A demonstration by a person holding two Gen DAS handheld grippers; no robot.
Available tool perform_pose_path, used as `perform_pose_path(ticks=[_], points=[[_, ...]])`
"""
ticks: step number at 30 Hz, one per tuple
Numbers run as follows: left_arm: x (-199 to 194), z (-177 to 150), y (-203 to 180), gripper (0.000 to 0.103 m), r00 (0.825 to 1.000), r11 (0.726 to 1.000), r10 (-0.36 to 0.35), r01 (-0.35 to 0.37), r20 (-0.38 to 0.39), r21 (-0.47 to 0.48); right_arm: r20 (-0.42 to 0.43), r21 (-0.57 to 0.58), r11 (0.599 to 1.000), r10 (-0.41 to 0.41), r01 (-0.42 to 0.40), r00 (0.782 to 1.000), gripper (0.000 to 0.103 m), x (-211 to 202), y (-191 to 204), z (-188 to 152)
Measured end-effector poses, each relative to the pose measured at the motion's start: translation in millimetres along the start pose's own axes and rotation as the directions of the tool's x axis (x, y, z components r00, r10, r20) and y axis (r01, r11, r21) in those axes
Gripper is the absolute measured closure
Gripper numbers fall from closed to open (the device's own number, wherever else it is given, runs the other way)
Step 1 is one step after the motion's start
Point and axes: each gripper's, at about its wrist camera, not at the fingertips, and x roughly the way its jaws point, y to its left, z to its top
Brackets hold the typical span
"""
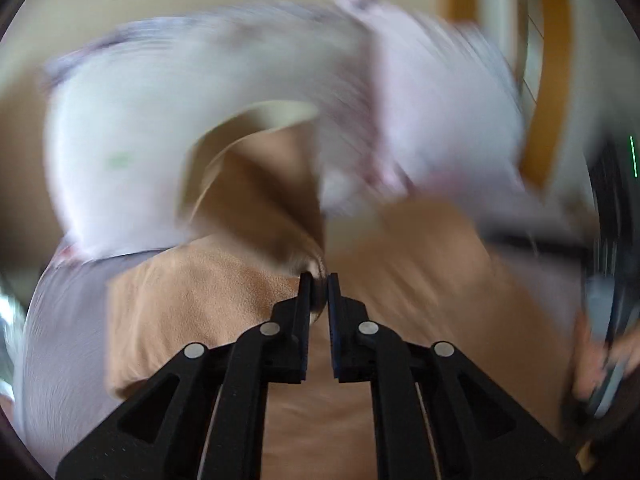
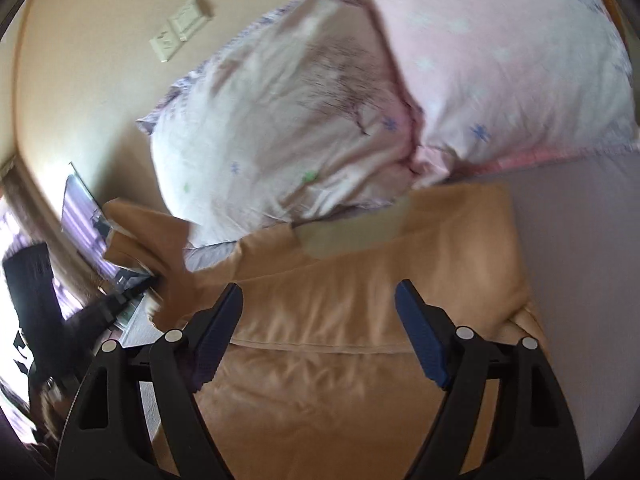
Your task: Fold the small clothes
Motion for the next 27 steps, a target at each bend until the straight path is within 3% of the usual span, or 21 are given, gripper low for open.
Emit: perform_pose_path(ticks=[2,5,8,10,13,15,17,18,20,22,24,27], points=[[13.5,-24.7,-50.6,0.095,0.999,0.983,0.006,0.003,-0.046,0.186,-0.036,0.030,0.999,-0.021,0.022,0.999,0.024,2.4,-14.6,-2.3],[-2.9,-54.0,-68.5,0.091,0.998,0.961,0.048,-0.038,-0.029,0.276,-0.092,0.039,0.998,-0.050,0.054,0.995,0.038,10.4,-27.7,-4.5],[-29.2,-69.7,-36.2,0.075,0.996,0.976,0.084,-0.075,-0.038,0.204,-0.177,0.048,0.997,-0.057,0.067,0.983,0.051,31.0,-30.5,-8.4],[-35.0,-78.6,-9.4,0.071,0.990,0.981,0.125,-0.114,-0.064,0.156,-0.233,0.023,0.995,-0.089,0.097,0.968,0.061,42.0,-27.1,-15.6],[-44.0,-100.7,25.6,0.070,0.972,0.980,0.193,-0.186,-0.131,0.066,-0.285,-0.009,0.992,-0.125,0.128,0.950,0.061,47.5,-22.3,-30.6],[-49.4,-116.3,47.6,0.068,0.969,0.983,0.180,-0.185,-0.170,-0.013,-0.309,-0.011,0.991,-0.131,0.134,0.942,0.063,49.0,-21.4,-38.8],[-52.2,-128.2,58.0,0.064,0.971,0.984,0.150,-0.165,-0.189,-0.067,-0.310,-0.039,0.991,-0.131,0.126,0.942,0.083,53.4,-16.5,-45.7],[-51.2,-129.8,58.3,0.064,0.970,0.984,0.144,-0.161,-0.194,-0.075,-0.313,-0.058,0.993,-0.119,0.107,0.942,0.099,55.1,-12.5,-46.9],[-48.7,-135.1,59.8,0.062,0.970,0.984,0.135,-0.156,-0.201,-0.089,-0.271,-0.095,0.991,-0.114,0.091,0.956,0.099,49.9,-1.5,-40.9],[-50.2,-137.0,60.4,0.061,0.971,0.983,0.134,-0.155,-0.197,-0.096,-0.137,-0.136,0.983,-0.140,0.122,0.981,0.099,28.3,10.2,-20.0],[-50.3,-139.3,61.8,0.060,0.972,0.982,0.128,-0.151,-0.196,-0.110,-0.026,-0.123,0.979,-0.167,0.163,0.986,0.099,8.1,10.6,3.6],[-48.0,-140.5,61.4,0.058,0.972,0.981,0.130,-0.155,-0.194,-0.118,0.095,-0.099,0.934,-0.336,0.345,0.937,0.098,-3.4,-5.8,32.5]])
